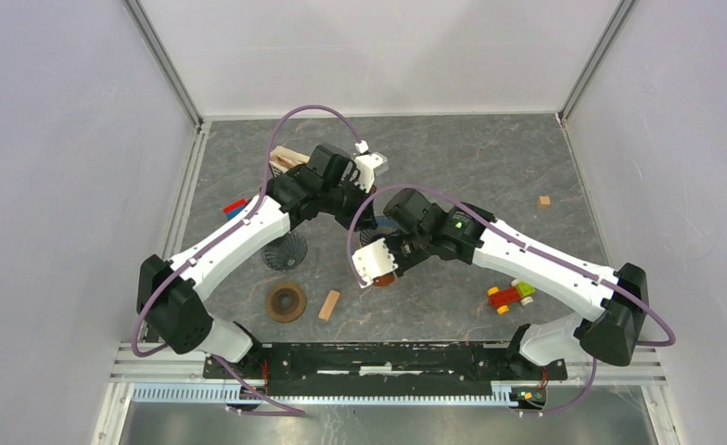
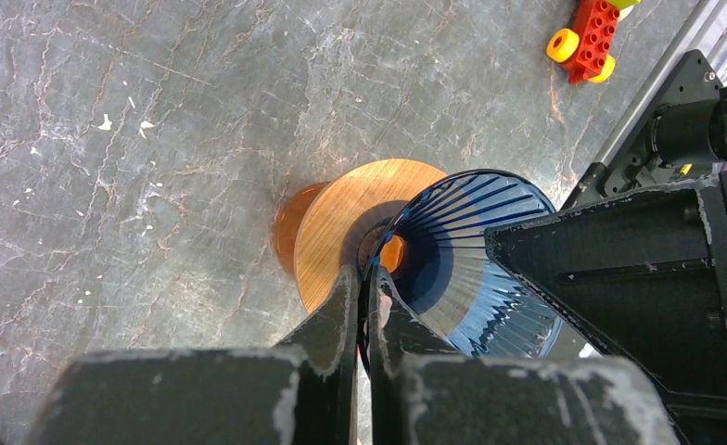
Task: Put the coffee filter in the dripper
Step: Place the coffee dripper in the dripper holder.
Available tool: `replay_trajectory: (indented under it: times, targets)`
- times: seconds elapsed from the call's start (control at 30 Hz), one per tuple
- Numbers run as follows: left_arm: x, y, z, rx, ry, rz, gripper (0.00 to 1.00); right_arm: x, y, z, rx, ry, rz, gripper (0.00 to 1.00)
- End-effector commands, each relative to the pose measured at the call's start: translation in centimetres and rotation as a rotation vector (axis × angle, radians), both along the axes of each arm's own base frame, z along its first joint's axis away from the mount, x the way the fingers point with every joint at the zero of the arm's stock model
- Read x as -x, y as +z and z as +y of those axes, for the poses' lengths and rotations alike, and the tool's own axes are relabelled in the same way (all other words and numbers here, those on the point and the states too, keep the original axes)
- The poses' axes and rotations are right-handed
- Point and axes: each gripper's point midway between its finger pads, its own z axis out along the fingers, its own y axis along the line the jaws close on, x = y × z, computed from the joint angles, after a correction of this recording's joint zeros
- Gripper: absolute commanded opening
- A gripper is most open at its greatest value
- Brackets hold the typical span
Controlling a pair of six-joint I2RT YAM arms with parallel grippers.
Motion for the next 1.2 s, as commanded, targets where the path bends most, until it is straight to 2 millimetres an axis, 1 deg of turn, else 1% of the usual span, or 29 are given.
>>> replay_trajectory:
  times: [0.0,0.23,0.43,0.63,1.03,1.1,1.17]
  targets:
    - [0.9,-2.0,0.9,-0.078,-0.024,0.055,0.02,-1.1,-0.2,0.2,0.018,0.003,-0.024,0.00]
    - [1.1,-3.5,1.0,-0.098,-0.029,0.078,0.02,-0.6,-1.3,0.5,0.025,0.024,0.010,0.00]
    - [1.3,-4.7,1.3,-0.114,-0.030,0.087,0.02,-0.7,-2.3,0.7,0.044,0.031,0.025,0.00]
    - [1.5,-5.9,1.8,-0.138,-0.025,0.097,0.02,-1.0,-2.4,1.0,0.046,0.035,0.027,0.00]
    - [2.1,-7.1,2.1,-0.150,-0.033,0.110,0.02,-0.6,-3.7,1.3,0.061,0.045,0.068,0.00]
    - [2.1,-7.1,2.2,-0.148,-0.034,0.106,0.02,-0.6,-3.8,1.3,0.061,0.044,0.072,0.00]
    - [1.9,-6.6,2.1,-0.142,-0.029,0.092,0.02,-0.7,-3.7,1.2,0.062,0.035,0.067,0.00]
